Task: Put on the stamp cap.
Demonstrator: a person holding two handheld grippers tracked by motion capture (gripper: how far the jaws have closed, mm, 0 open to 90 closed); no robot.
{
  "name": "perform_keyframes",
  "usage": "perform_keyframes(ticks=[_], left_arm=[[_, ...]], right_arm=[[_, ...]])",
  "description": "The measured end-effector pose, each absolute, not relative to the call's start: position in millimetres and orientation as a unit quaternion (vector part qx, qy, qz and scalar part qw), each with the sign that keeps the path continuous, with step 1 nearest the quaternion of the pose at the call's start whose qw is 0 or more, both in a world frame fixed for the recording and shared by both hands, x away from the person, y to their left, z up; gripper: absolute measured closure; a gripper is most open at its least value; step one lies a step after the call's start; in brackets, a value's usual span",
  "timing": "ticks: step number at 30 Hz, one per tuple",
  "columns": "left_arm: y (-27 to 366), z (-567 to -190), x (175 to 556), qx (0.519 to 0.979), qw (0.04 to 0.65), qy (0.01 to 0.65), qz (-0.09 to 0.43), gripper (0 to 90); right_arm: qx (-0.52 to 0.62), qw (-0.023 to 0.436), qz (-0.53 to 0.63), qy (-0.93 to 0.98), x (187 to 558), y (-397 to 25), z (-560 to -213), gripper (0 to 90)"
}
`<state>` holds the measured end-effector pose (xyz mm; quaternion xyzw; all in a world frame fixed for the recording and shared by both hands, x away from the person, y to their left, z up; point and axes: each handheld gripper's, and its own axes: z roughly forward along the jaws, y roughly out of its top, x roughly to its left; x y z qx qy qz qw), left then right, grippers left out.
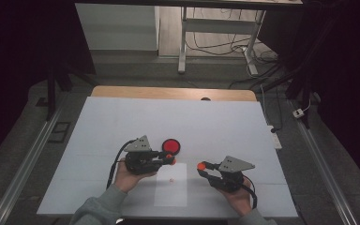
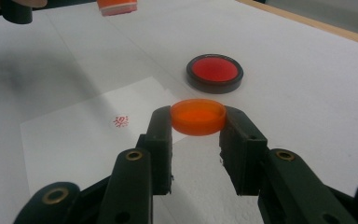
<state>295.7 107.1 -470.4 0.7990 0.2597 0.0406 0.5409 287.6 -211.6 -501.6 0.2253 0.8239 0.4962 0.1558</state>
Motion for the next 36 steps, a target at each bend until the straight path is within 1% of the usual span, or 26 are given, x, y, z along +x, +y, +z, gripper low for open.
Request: perform_keyframes(ticks=[13, 26, 36], left_arm=[[103.5, -470.5, 294.9, 0.798, 0.542, 0.261, 0.044, 72.1], [101.9, -469.7, 294.6, 0.796, 0.546, 0.258, 0.043, 72.1], [98.6, -468.4, 293.3, 0.796, 0.548, 0.254, 0.041, 72.1]], right_arm=[[0.217, 0.153, 0.492, 0.829, 286.7, -202.5, -504.3, 64.6], [0.196, 0.14, 0.493, 0.836, 284.9, -177.3, -508.9, 64.6], [0.187, 0.139, 0.494, 0.838, 282.7, -167.3, -508.8, 64.6]])
